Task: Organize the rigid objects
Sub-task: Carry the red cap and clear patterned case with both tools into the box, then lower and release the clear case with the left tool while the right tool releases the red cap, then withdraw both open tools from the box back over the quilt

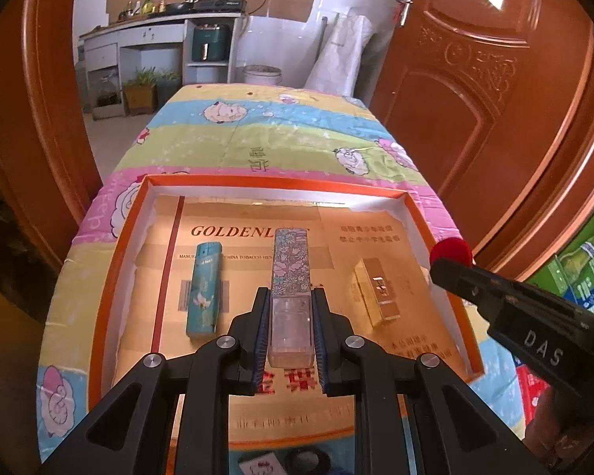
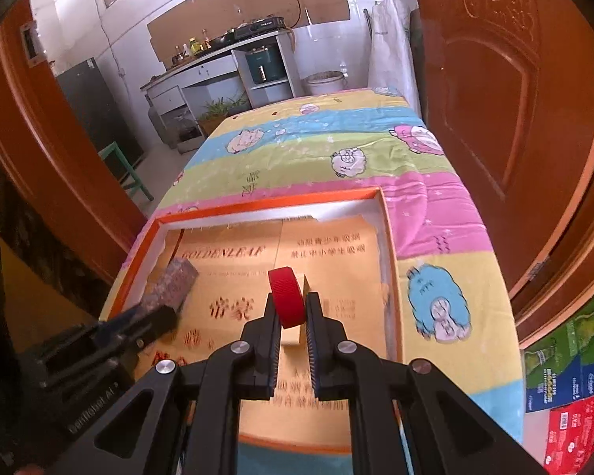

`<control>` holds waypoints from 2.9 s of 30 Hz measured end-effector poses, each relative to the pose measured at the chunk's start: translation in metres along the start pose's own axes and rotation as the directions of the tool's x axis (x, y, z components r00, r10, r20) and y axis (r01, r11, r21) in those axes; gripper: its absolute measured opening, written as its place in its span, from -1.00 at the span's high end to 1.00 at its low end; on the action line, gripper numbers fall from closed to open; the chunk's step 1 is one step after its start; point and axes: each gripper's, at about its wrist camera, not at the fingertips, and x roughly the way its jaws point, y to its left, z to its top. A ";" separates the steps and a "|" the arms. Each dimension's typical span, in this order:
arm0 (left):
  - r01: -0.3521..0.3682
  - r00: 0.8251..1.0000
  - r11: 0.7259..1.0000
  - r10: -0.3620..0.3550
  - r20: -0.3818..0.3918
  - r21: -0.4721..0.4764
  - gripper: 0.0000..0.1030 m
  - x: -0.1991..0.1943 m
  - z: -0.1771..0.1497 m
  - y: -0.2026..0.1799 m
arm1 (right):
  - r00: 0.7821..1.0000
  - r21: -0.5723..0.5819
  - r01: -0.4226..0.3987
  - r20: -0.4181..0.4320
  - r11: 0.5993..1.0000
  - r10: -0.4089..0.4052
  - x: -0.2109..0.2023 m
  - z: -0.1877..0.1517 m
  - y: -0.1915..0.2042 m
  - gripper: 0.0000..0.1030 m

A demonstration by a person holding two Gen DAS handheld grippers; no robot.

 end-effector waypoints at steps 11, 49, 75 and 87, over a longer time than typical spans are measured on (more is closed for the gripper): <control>-0.014 0.999 1.000 0.013 -0.032 -0.028 0.61 0.028 0.008 0.004 | 0.995 0.060 -0.056 -0.078 0.997 0.061 0.055 0.040 -0.016 0.76; -0.007 1.000 0.997 0.006 -0.019 -0.077 0.14 0.035 0.002 0.021 | 0.984 0.006 0.101 -0.147 0.995 -0.099 0.104 0.038 -0.022 0.00; -0.028 0.999 0.998 0.029 0.037 -0.049 0.14 -0.024 -0.009 0.017 | 0.988 0.020 0.113 -0.109 0.993 -0.110 0.047 0.022 -0.007 0.00; -0.047 0.997 0.998 0.050 0.066 -0.036 0.14 -0.061 -0.025 0.021 | 0.989 -0.007 0.115 -0.096 0.993 -0.115 0.012 -0.004 0.011 0.00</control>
